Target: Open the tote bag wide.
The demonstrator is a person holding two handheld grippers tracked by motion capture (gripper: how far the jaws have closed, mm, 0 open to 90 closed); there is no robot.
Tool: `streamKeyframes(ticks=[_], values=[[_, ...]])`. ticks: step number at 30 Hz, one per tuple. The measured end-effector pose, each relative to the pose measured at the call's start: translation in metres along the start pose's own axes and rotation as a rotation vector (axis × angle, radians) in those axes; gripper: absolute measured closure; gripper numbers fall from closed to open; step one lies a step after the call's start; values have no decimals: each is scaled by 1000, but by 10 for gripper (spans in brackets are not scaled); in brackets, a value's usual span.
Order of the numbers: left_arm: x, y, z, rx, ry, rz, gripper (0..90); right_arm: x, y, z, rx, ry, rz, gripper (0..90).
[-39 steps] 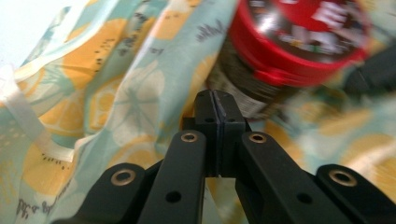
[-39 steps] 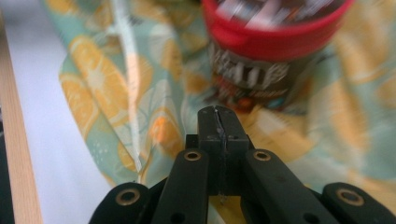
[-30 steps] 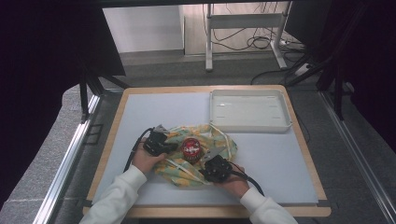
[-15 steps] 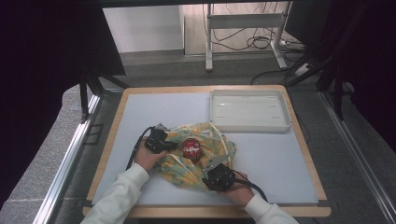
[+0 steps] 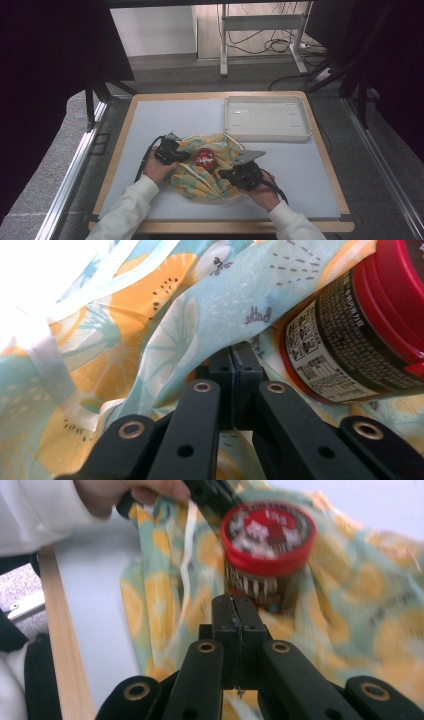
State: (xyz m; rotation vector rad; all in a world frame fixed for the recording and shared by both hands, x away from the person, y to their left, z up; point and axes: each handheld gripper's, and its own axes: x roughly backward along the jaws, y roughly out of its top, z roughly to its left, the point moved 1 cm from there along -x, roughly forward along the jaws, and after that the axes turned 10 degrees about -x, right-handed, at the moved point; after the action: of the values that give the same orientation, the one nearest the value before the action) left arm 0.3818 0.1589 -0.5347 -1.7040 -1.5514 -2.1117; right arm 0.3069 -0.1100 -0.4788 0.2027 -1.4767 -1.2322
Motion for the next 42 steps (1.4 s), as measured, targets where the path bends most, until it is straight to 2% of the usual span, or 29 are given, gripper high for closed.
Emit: streamKeyframes(ticks=[4, 7, 9, 13, 16, 20, 23, 25, 30, 37, 42], values=[[1, 0, -1, -2, -1, 0, 900, -22, 11, 10, 19, 13, 29, 890], [3, 0, -1, -14, -2, 3, 900, -40, 9, 13, 21, 9, 70, 890], [3, 0, -2, -6, -2, -2, 900, -49, 6, 15, 19, 13, 92, 890], [2, -1, -2, -10, -2, 4, 900, -59, 0, 19, 28, 5, 127, 890], [2, 0, -3, -12, -2, 5, 900, -66, -8, 16, 18, 6, 163, 890], [2, -1, -4, -12, -4, 6, 899, -72, -18, 17, 0, 33, 191, 890], [2, -1, -3, -12, -7, 7, 898, -72, -23, 22, -10, 76, 209, 890], [2, -1, -3, -12, -8, 7, 897, -71, -26, 24, -14, 93, 210, 890], [2, -1, -3, -24, -6, 16, 893, -67, -27, 22, -27, 83, 204, 890], [5, -1, -3, -14, -6, 1, 891, -55, -18, 18, -18, 76, 131, 890], [14, 2, -6, -17, -7, -37, 897, -40, -12, 16, -11, 70, 69, 890]])
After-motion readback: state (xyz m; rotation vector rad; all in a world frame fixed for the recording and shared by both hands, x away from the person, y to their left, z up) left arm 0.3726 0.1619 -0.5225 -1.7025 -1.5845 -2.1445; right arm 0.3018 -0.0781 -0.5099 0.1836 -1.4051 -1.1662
